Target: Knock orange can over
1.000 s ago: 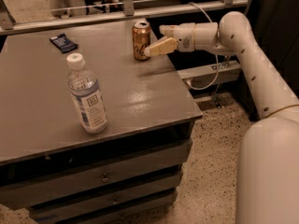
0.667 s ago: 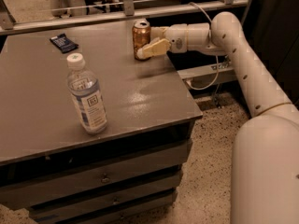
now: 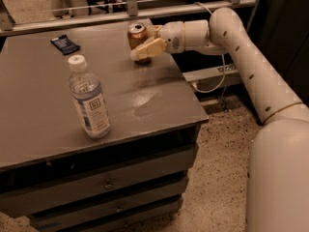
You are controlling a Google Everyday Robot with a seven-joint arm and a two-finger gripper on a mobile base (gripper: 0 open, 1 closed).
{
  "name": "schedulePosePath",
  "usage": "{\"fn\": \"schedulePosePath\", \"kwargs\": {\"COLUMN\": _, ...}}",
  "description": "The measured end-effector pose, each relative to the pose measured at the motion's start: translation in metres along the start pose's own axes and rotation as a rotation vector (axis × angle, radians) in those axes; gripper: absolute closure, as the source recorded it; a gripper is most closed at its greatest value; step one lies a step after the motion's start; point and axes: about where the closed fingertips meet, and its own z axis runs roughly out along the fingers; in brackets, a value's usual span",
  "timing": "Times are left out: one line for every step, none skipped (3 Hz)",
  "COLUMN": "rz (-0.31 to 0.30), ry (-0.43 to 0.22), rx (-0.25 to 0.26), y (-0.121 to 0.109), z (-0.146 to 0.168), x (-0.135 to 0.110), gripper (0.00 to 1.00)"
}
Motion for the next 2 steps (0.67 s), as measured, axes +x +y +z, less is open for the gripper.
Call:
{"fn": "schedulePosePath", "kwargs": {"rz": 0.009, "ry": -0.023, "rx": -0.054, "y": 0.0401, "z": 0.0108, "x": -0.0213, "gripper": 0.00}}
{"fn": "schedulePosePath", "kwargs": {"rz": 0.006, "ry": -0.025, "rx": -0.044, "y": 0.0446, "z": 0.0075, "x": -0.0244, "gripper": 0.00}}
